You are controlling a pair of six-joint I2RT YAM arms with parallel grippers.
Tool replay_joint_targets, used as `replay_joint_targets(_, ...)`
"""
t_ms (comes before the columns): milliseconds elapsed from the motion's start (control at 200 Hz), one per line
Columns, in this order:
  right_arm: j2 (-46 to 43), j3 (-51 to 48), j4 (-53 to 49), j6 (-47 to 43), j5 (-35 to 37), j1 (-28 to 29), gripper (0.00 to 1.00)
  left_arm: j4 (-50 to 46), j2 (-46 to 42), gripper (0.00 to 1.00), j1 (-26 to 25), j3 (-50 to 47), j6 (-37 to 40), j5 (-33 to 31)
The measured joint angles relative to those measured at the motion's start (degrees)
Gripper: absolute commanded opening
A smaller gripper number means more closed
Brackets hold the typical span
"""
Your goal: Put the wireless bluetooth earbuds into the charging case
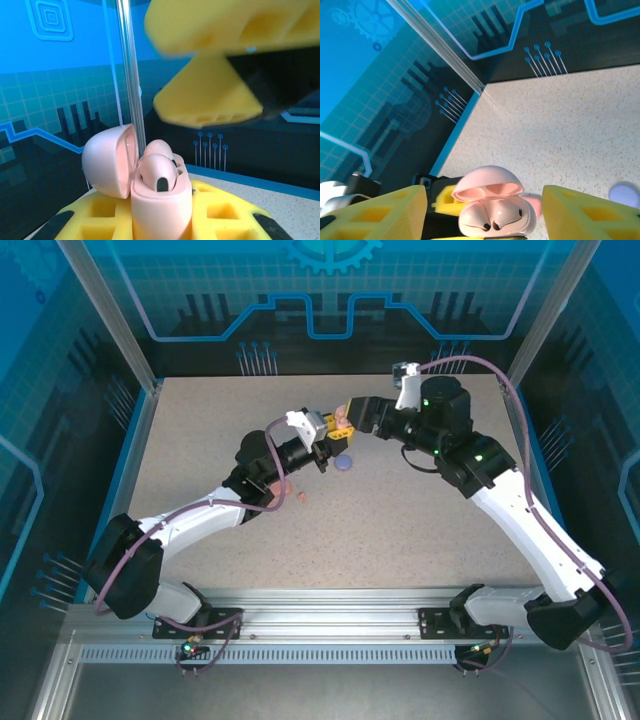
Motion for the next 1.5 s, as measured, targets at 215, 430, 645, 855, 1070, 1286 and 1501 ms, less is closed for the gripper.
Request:
replay_joint_targets(215, 0.48, 7.45, -4.46, -0.59, 0.20, -3.61, 0.62, 0.02, 0.00, 0.00, 0.00, 0.00, -0.24, 0.20)
replay_joint_targets(430, 12.48, 18.32, -11.69, -4.02, -0.02, -3.87, 0.57, -0.04, 0.00, 0.00, -0.02, 0.00, -1.33, 1.62)
replay_joint_targets(645, 23.28, 23.32, -18.34, -6.75, -0.24, -3.87, 0.44, -0.20, 0.00, 0.00, -0.52, 0.00, -1.79, 2.40)
replay_joint_targets(855, 22.80, 22.67, -20.22, -8.09, -0.24, -3.72, 0.36, -1.38, 0.44, 0.00, -1.03, -0.02, -2.80, 3.04)
replay_joint_targets(1070, 13.38, 14.43, -20.55, -8.28, -0.15, -3.06, 0.35, -1.57, 1.05, 0.00, -1.14, -0.02, -2.84, 2.73)
replay_joint_targets(1286, 7.04, 7.89, -20.02, -6.12, 2.14, -4.46, 0.54, -2.16, 2.99, 0.00, -1.49, 0.70, -4.17, 2.49)
replay_joint_targets(1501, -0.57, -2.62, -19.17, 0.48, 6.54, -16.35, 0.64, -6.05, 8.87, 0.00, -1.44, 4.46, -12.46, 0.79)
